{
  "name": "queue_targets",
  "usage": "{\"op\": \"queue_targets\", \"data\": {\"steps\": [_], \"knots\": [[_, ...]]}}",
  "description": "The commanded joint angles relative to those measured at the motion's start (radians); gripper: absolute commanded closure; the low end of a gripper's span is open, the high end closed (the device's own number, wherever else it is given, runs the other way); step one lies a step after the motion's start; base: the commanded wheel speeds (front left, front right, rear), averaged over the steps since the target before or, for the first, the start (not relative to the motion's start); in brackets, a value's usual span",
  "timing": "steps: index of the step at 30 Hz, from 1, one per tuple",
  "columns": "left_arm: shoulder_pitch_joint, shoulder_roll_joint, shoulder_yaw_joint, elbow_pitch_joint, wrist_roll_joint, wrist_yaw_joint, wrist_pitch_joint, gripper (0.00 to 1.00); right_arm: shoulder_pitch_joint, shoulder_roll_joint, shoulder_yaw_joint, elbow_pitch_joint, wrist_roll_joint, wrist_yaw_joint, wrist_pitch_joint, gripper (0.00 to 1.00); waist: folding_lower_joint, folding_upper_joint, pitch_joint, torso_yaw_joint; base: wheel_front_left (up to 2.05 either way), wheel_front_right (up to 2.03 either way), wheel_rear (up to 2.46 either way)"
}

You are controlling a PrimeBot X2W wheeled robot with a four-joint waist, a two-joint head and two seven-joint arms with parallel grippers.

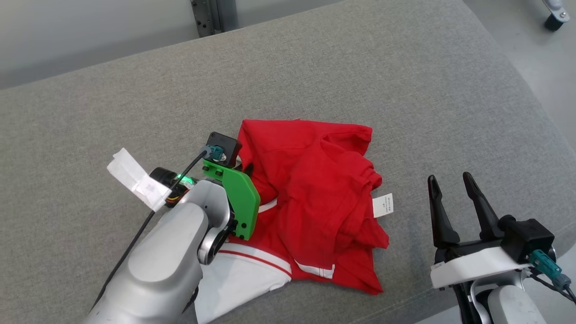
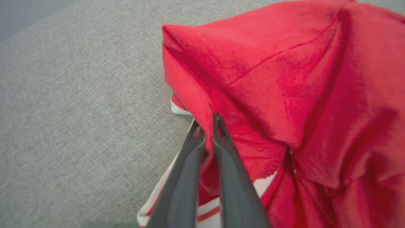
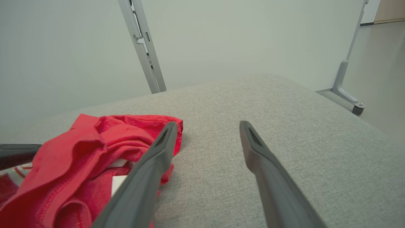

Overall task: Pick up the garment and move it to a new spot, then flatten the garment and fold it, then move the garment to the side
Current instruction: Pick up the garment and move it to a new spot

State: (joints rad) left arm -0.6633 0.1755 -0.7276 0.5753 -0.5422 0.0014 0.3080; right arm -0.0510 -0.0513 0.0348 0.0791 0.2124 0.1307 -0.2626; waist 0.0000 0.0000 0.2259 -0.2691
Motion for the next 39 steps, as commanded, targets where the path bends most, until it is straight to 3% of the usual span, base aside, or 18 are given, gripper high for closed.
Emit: {"op": "queue_targets", "data": {"steps": [1, 8, 14, 20, 25, 33, 39], "knots": [[-0.014, -0.004, 0.009, -0.010, 0.002, 0.009, -0.025, 1.00, 0.006, 0.000, -0.006, -0.002, 0.005, 0.000, -0.003, 0.00, 0.0000, 0.0000, -0.004, 0.008, 0.00, 0.00, 0.00], [-0.050, -0.021, 0.037, -0.130, 0.016, 0.035, -0.129, 1.00, 0.022, 0.000, -0.023, -0.005, -0.002, 0.000, -0.003, 0.00, 0.0000, 0.0000, -0.022, 0.035, 0.00, 0.00, 0.00], [-0.102, 0.023, 0.120, -0.396, 0.008, 0.079, -0.176, 1.00, 0.042, 0.000, -0.033, -0.007, -0.006, 0.000, -0.003, 0.00, 0.0000, 0.0000, -0.050, 0.059, 0.00, 0.00, 0.00], [-0.144, 0.176, 0.268, -0.742, 0.009, 0.151, -0.093, 1.00, 0.060, 0.000, -0.046, -0.015, -0.008, 0.000, -0.003, 0.00, 0.0000, 0.0000, -0.066, 0.079, 0.00, 0.00, 0.00], [-0.132, 0.348, 0.414, -0.900, -0.015, 0.198, 0.028, 1.00, 0.073, 0.000, -0.057, -0.016, -0.001, 0.000, -0.003, 0.00, 0.0000, 0.0000, -0.075, 0.099, 0.00, 0.00, 0.00], [-0.044, 0.610, 0.634, -0.796, -0.044, 0.217, 0.145, 1.00, 0.068, -0.001, -0.058, -0.015, 0.009, 0.000, -0.003, 0.00, 0.0000, 0.0000, -0.069, 0.127, 0.00, 0.00, 0.00], [0.034, 0.703, 0.746, -0.590, -0.057, 0.212, 0.125, 1.00, 0.057, -0.001, -0.053, -0.013, 0.003, 0.000, -0.003, 0.00, 0.0000, 0.0000, -0.052, 0.147, 0.00, 0.00, 0.00]]}}
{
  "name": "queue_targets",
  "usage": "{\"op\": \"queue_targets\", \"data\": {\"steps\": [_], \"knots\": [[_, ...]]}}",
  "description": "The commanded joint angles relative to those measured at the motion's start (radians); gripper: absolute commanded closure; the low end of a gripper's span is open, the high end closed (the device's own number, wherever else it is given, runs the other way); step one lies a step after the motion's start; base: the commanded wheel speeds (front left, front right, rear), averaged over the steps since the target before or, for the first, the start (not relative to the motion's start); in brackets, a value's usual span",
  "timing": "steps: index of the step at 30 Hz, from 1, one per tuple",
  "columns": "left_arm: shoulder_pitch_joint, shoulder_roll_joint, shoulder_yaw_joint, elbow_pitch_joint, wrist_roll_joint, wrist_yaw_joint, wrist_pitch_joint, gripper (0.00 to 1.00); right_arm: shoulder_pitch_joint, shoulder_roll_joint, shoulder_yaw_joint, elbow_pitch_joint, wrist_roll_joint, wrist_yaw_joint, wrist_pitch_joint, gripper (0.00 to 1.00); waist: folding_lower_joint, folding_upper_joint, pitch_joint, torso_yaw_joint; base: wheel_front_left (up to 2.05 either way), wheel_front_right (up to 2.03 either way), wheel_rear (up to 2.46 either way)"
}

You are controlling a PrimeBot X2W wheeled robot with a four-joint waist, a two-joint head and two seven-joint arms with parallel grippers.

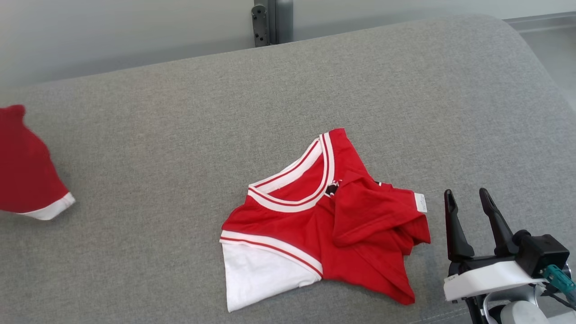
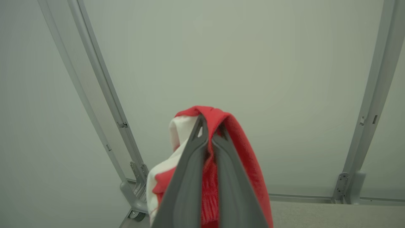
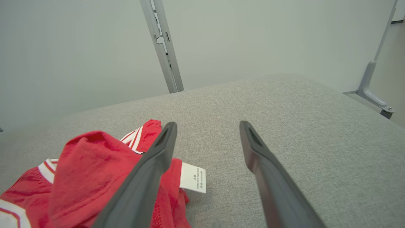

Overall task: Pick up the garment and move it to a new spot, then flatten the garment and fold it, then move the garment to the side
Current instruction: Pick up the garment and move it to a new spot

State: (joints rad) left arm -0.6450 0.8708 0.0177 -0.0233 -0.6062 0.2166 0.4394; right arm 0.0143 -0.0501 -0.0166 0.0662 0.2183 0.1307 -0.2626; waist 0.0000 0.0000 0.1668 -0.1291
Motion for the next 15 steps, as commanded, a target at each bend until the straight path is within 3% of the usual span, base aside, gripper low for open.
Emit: {"op": "queue_targets", "data": {"steps": [1, 6, 11, 15], "knots": [[0.026, 0.008, 0.007, 0.038, 0.002, -0.008, -0.010, 1.00, -0.012, -0.002, -0.002, -0.001, -0.003, 0.000, -0.003, 0.00, 0.0000, 0.0000, 0.011, 0.009, 0.00, 0.00, 0.00], [0.083, -0.014, 0.000, 0.235, -0.033, -0.023, 0.004, 1.00, -0.028, -0.002, 0.003, 0.003, -0.014, 0.000, -0.003, 0.00, 0.0000, 0.0000, 0.033, 0.024, 0.00, 0.00, 0.00], [0.127, -0.081, -0.028, 0.456, -0.056, -0.048, -0.033, 1.00, -0.044, -0.002, 0.014, 0.017, -0.020, 0.000, -0.003, 0.00, 0.0000, 0.0000, 0.054, 0.027, 0.00, 0.00, 0.00], [0.126, -0.151, -0.047, 0.576, -0.081, -0.107, -0.096, 1.00, -0.052, -0.002, 0.017, 0.034, -0.024, 0.000, -0.003, 0.00, 0.0000, 0.0000, 0.062, 0.026, 0.00, 0.00, 0.00]]}}
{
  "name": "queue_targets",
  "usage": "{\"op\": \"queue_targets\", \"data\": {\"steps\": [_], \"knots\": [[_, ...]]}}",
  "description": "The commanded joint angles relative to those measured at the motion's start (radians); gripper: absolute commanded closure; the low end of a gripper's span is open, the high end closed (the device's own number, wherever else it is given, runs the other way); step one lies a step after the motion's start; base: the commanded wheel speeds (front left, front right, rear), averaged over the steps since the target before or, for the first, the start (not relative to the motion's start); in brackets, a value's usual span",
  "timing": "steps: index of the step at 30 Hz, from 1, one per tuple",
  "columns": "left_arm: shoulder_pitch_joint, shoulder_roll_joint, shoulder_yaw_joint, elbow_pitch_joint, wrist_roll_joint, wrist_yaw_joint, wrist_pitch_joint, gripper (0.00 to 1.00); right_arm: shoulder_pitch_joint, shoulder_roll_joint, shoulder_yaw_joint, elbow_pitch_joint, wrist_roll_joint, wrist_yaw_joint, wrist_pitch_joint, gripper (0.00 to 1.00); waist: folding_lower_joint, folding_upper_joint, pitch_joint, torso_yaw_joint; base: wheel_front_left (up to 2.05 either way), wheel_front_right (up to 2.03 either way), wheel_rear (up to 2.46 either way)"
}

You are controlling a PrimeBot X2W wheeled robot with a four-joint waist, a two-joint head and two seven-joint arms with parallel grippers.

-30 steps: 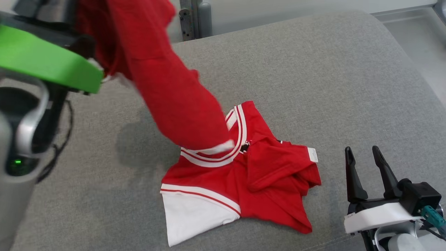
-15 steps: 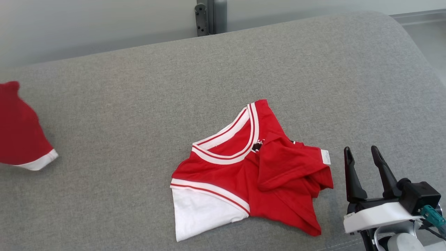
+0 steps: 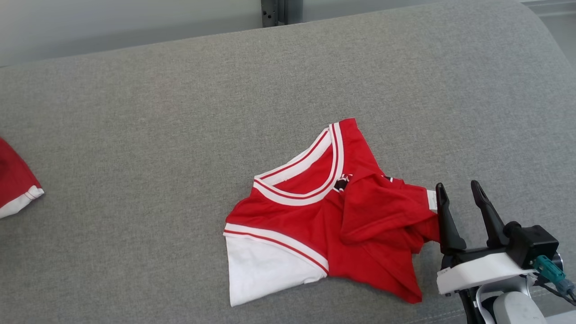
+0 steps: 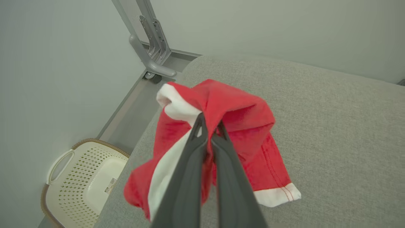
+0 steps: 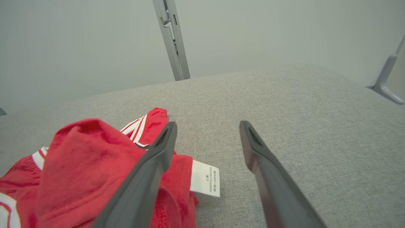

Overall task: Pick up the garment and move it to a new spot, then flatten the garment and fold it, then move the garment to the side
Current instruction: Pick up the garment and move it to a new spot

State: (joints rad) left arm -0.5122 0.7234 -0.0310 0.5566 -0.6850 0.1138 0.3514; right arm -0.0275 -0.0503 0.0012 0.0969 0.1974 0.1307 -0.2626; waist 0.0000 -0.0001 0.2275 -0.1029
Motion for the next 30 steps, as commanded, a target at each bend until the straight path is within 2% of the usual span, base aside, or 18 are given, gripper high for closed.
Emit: {"op": "queue_targets", "data": {"steps": [1, 2, 3, 4, 5, 6, 11, 15, 18, 25, 30], "knots": [[-0.010, -0.019, 0.005, 0.026, -0.009, -0.005, -0.026, 1.00, -0.010, -0.002, 0.000, 0.005, -0.003, 0.000, -0.003, 0.00, 0.0000, 0.0001, 0.000, 0.000, 0.00, 0.00, 0.00], [-0.012, -0.022, 0.000, 0.050, 0.001, -0.004, -0.044, 1.00, -0.006, -0.002, 0.004, 0.007, 0.001, 0.000, -0.003, 0.00, 0.0000, 0.0001, -0.002, -0.001, 0.00, 0.00, 0.00], [-0.018, -0.029, 0.001, 0.075, 0.002, 0.006, -0.058, 0.87, -0.004, -0.001, 0.010, 0.008, 0.007, 0.000, -0.003, 0.00, 0.0000, 0.0001, -0.003, -0.001, 0.00, 0.00, 0.00], [-0.023, -0.043, -0.001, 0.096, 0.000, 0.007, -0.066, 0.62, -0.002, -0.002, 0.012, 0.012, 0.010, 0.000, -0.003, 0.00, 0.0000, 0.0001, -0.005, -0.001, 0.00, 0.00, 0.00], [-0.025, -0.055, -0.005, 0.116, -0.002, 0.008, -0.065, 0.20, 0.002, -0.006, 0.011, 0.015, 0.011, 0.000, -0.003, 0.00, 0.0000, 0.0001, -0.010, -0.001, 0.00, 0.00, 0.00], [-0.028, -0.060, -0.011, 0.131, -0.003, 0.005, -0.062, 0.00, 0.006, -0.010, 0.009, 0.017, 0.013, 0.000, -0.003, 0.00, 0.0000, 0.0001, -0.016, 0.001, 0.00, 0.00, 0.00], [-0.039, -0.048, 0.006, 0.109, -0.023, -0.015, -0.077, 0.00, 0.024, -0.018, 0.000, 0.010, 0.013, 0.000, -0.003, 0.00, 0.0000, 0.0001, -0.056, 0.004, 0.00, 0.00, 0.00], [0.013, -0.049, -0.013, -0.036, 0.015, -0.017, -0.149, 0.00, 0.049, -0.027, -0.014, -0.012, 0.005, 0.000, -0.003, 0.00, 0.0000, 0.0001, -0.096, 0.024, 0.00, 0.00, 0.00], [0.062, -0.058, -0.009, -0.184, 0.032, 0.001, -0.199, 0.00, 0.067, -0.038, -0.023, -0.041, -0.001, 0.000, -0.003, 0.00, 0.0000, 0.0001, -0.126, 0.038, 0.00, 0.00, 0.00], [0.250, -0.146, -0.038, -0.518, 0.066, 0.070, -0.294, 0.00, 0.082, -0.065, -0.041, -0.131, -0.015, 0.000, -0.003, 0.00, 0.0000, 0.0001, -0.183, 0.042, 0.00, 0.00, 0.00], [0.390, -0.246, -0.109, -0.644, 0.102, 0.112, -0.364, 0.00, 0.092, -0.079, -0.046, -0.188, -0.026, 0.000, -0.003, 0.00, 0.0000, 0.0001, -0.204, 0.032, 0.00, 0.00, 0.00]]}}
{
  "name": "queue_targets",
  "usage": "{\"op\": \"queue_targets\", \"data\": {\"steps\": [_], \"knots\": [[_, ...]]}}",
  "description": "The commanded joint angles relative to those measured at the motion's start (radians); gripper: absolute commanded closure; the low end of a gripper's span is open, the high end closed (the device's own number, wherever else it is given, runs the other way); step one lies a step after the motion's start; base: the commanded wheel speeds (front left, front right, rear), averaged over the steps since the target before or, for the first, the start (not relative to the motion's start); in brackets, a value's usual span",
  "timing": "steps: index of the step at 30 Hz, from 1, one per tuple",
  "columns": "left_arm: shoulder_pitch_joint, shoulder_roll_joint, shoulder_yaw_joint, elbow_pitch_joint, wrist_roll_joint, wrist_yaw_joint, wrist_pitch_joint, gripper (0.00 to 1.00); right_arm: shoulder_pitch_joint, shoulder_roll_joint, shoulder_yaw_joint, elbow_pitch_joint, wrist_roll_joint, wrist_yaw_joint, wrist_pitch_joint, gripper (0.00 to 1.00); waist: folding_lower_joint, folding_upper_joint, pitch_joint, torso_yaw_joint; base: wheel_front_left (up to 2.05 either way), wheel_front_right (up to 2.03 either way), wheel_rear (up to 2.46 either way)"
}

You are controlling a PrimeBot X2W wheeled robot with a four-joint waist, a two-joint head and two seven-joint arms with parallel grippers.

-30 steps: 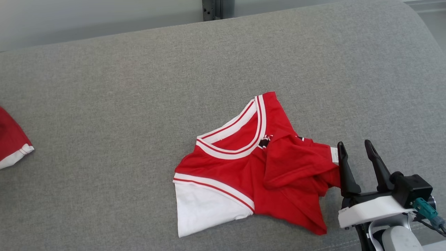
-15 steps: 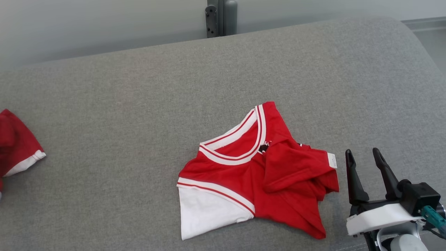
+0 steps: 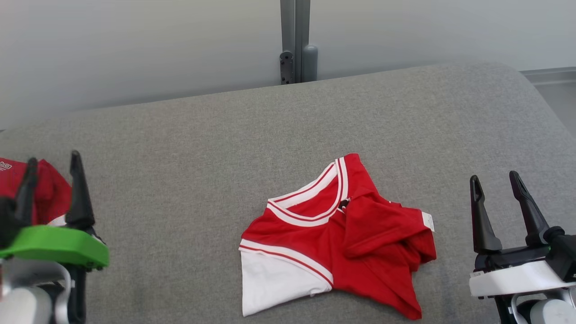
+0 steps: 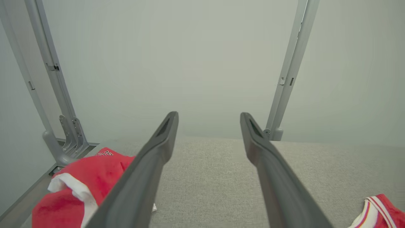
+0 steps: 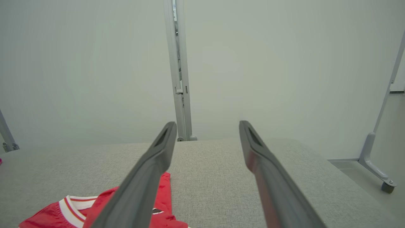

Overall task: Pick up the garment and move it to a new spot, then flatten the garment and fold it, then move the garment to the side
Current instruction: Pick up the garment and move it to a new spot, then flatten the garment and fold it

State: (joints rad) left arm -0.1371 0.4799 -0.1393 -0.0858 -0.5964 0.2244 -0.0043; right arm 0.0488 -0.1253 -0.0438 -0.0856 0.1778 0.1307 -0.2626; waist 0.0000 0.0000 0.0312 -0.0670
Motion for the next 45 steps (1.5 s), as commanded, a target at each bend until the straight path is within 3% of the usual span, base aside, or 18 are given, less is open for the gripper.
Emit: {"op": "queue_targets", "data": {"steps": [1, 4, 8, 13, 17, 23, 28, 35, 45], "knots": [[0.038, -0.029, -0.013, -0.003, 0.016, 0.010, -0.029, 0.00, 0.019, -0.006, -0.001, -0.012, -0.008, 0.000, -0.003, 0.00, 0.0000, 0.0000, -0.012, -0.004, 0.00, 0.00, 0.00], [0.101, -0.095, -0.043, 0.024, -0.010, 0.001, -0.090, 0.00, 0.032, -0.011, 0.006, -0.026, -0.016, 0.000, -0.003, 0.00, 0.0000, 0.0000, -0.017, -0.005, 0.00, 0.00, 0.00], [0.163, -0.135, -0.077, 0.128, 0.013, -0.024, -0.185, 0.00, 0.053, -0.025, 0.019, -0.012, -0.033, 0.000, -0.003, 0.00, 0.0000, 0.0000, -0.029, 0.002, 0.00, 0.00, 0.00], [0.189, -0.165, -0.115, 0.261, 0.066, -0.095, -0.254, 0.00, 0.077, -0.023, 0.006, 0.021, -0.045, 0.000, -0.003, 0.00, 0.0000, 0.0000, -0.043, 0.017, 0.00, 0.00, 0.00], [0.189, -0.204, -0.068, 0.287, 0.140, -0.145, -0.261, 0.00, 0.089, -0.008, -0.004, 0.051, -0.049, 0.000, -0.003, 0.00, 0.0000, 0.0000, -0.047, 0.026, 0.00, 0.00, 0.00], [0.233, -0.271, 0.040, 0.275, 0.242, -0.253, -0.261, 0.00, 0.093, 0.007, -0.006, 0.098, -0.057, 0.000, -0.003, 0.00, 0.0000, 0.0000, -0.046, 0.032, 0.00, 0.00, 0.00], [0.241, -0.325, 0.101, 0.286, 0.304, -0.309, -0.261, 0.00, 0.093, 0.017, -0.006, 0.112, -0.060, 0.000, -0.003, 0.00, 0.0000, 0.0000, -0.044, 0.039, 0.00, 0.00, 0.00], [0.242, -0.362, 0.151, 0.290, 0.351, -0.344, -0.261, 0.00, 0.093, 0.024, 0.000, 0.119, -0.061, 0.000, -0.003, 0.00, 0.0000, 0.0000, -0.049, 0.040, 0.00, 0.00, 0.00], [0.229, -0.383, 0.198, 0.291, 0.383, -0.354, -0.261, 0.00, 0.074, 0.019, 0.011, 0.117, -0.056, 0.000, -0.003, 0.00, 0.0000, 0.0000, -0.051, 0.030, 0.00, 0.00, 0.00]]}}
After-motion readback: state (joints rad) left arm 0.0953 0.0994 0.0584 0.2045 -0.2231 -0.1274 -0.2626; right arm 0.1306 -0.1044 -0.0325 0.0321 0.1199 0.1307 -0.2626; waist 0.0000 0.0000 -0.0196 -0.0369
